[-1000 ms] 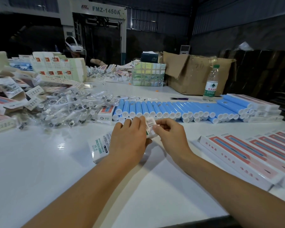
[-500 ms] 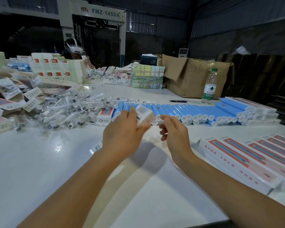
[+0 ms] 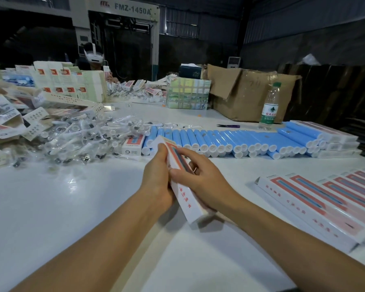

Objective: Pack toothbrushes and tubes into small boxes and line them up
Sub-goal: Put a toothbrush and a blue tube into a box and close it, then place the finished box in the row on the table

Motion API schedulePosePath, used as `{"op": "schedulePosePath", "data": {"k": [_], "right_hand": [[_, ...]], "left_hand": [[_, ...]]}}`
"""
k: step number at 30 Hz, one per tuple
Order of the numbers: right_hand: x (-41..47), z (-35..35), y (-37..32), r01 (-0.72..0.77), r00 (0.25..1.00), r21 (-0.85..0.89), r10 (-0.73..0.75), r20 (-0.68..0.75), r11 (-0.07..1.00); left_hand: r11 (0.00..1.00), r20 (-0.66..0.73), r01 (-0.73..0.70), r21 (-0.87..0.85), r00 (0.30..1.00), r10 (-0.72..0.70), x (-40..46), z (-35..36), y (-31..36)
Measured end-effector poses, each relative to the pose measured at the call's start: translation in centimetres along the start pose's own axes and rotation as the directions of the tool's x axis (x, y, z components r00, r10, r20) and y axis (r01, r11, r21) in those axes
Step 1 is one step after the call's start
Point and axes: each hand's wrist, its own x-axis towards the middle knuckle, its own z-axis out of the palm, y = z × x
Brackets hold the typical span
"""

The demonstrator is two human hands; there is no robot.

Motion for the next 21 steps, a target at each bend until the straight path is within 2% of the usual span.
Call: {"op": "schedulePosePath", "data": {"k": [2, 5, 8, 10, 12, 15, 16, 18, 21], "right_hand": [[0.0, -0.4, -0.4, -0.012, 1.000, -0.065, 0.010, -0.026, 0.998], [-0.3, -1.8, -1.2, -0.029, 1.000, -0.202, 0.027, -0.013, 0.979], [-1.3, -4.1, -2.3, -0.009, 0.999, -0.453, 0.032, 0.044, 0.891], [-3.0, -5.8, -2.3, 0.015, 0.995, -0.617, 0.051, 0.089, 0.787], [-5.2, -7.7, -1.5, -0.021, 0.988, -0.744, 0.129, 0.087, 0.667], [-8.3, -11.6, 0.8, -0.119, 0.977, -0.908, 0.211, -0.035, 0.403], [-9.0, -13.0, 1.5, -0.165, 0.972, -0.920, 0.217, -0.090, 0.356], [-9.9, -15.2, 2.6, -0.260, 0.954, -0.889, 0.243, -0.177, 0.376], [-10.4, -17.4, 3.7, -0.321, 0.938, -0.864, 0.260, -0.232, 0.388]], "left_hand": [[0.999, 0.012, -0.038, 0.023, 0.999, 0.037, 0.4, -0.5, -0.2], [0.974, -0.045, -0.175, 0.145, 0.982, 0.183, 0.9, -1.6, 0.0], [0.932, -0.093, -0.215, 0.290, 0.964, 0.251, 0.9, -2.0, 0.7], [0.926, -0.073, -0.199, 0.322, 0.970, 0.234, 0.7, -2.0, 0.8], [0.921, -0.022, -0.192, 0.340, 0.977, 0.212, 0.4, -2.0, 0.8], [0.913, 0.046, -0.186, 0.363, 0.982, 0.181, 0.0, -1.9, 0.6], [0.909, 0.059, -0.186, 0.373, 0.982, 0.177, -0.1, -1.9, 0.6], [0.903, 0.074, -0.185, 0.388, 0.983, 0.170, 0.0, -1.9, 0.5], [0.895, 0.079, -0.179, 0.409, 0.984, 0.160, -0.2, -1.8, 0.3]]}}
